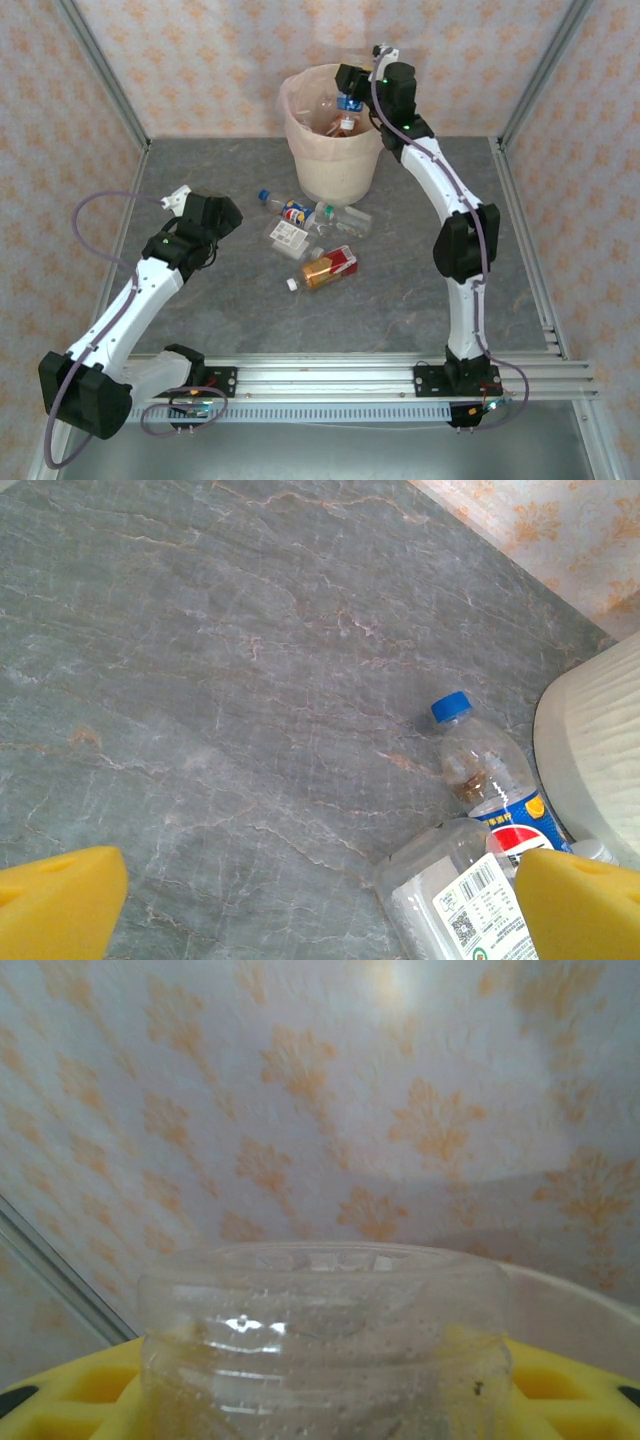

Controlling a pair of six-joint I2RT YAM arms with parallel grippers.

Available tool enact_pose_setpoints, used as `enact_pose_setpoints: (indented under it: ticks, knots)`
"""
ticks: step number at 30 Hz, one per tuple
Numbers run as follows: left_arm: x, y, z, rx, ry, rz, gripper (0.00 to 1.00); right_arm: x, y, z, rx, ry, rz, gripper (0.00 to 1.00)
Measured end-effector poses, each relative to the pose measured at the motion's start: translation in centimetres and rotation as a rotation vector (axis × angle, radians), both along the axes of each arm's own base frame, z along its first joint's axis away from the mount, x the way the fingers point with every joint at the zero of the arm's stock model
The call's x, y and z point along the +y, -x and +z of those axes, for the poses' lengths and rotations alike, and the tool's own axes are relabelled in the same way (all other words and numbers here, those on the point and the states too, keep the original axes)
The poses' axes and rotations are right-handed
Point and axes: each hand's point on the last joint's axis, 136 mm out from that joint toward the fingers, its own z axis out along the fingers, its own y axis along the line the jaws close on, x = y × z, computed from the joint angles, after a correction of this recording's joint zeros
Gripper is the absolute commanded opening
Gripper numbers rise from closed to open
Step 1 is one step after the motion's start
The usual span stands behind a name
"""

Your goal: Put the plastic bottles in the bin

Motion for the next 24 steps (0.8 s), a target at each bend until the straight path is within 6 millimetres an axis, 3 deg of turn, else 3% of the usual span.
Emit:
enact_pose_setpoints:
  ticks: [4,9,13,16,24]
  knots:
    - [0.0,0.0,0.0,0.0,0.0,0.0,1.0,1.5,0.5,-2.0,0.041,0.081,0.032,0.69]
    - [0.0,0.0,0.0,0.001,0.001,-0.001,1.0,2.8,1.4,-2.4,0.044,0.143,0.066,0.83]
    - [-0.2,-0.1,-0.5,0.016,0.002,-0.005,1.0,2.7,2.2,-2.6,0.057,0.174,0.079,0.88]
    - [-0.4,-0.3,-1.2,0.041,0.005,-0.014,1.0,2.2,3.5,-2.0,0.06,0.185,0.087,0.89]
    - [-1.5,-1.0,-3.6,0.124,0.025,-0.05,1.0,0.9,8.7,3.0,-0.007,0.177,0.127,0.99]
